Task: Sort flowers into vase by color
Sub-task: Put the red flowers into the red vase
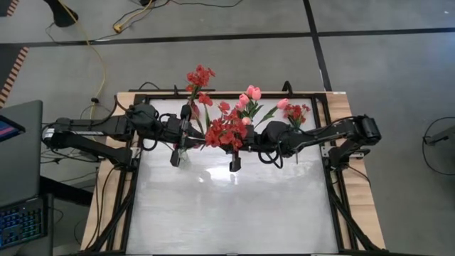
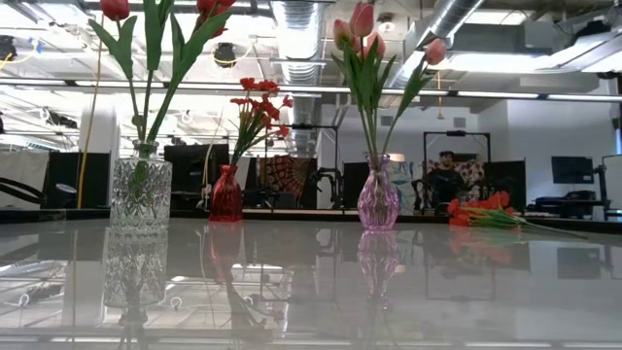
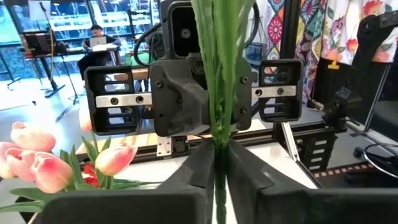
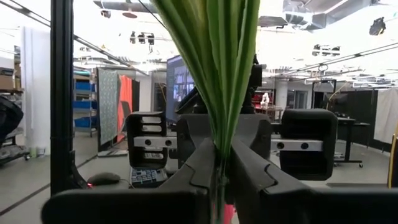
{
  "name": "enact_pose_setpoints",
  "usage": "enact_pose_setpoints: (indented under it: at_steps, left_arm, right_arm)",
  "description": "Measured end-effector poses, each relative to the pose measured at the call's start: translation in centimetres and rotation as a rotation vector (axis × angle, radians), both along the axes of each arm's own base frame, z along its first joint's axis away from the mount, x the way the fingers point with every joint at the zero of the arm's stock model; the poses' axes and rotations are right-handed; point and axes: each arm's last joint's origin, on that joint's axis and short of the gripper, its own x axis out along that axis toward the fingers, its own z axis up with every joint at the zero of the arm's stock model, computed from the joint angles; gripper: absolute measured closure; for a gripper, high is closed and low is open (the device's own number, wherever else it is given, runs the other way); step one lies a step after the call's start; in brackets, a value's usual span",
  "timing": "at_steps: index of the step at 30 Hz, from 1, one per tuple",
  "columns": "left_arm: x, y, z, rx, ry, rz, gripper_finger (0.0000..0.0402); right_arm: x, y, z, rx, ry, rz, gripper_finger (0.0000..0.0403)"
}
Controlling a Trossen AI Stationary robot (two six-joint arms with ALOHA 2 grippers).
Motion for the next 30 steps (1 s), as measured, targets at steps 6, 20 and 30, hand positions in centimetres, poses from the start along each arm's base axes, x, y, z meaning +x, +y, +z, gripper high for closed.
enact_pose_setpoints:
  at_steps: [6,20,30]
  left_arm:
    - [0.0,0.0,0.1,0.01,-0.017,-0.001,0.0395]
    - [-0.6,0.0,1.6,0.009,-0.026,0.001,0.0399]
    - [-3.8,0.2,6.9,0.143,-0.11,0.074,0.0399]
  right_arm:
    - [0.1,0.0,-0.1,-0.001,0.015,0.0,0.0317]
    - [-0.7,0.0,0.3,-0.066,0.067,0.005,0.0168]
    - [-2.2,0.6,0.4,-0.096,0.241,0.008,0.0088]
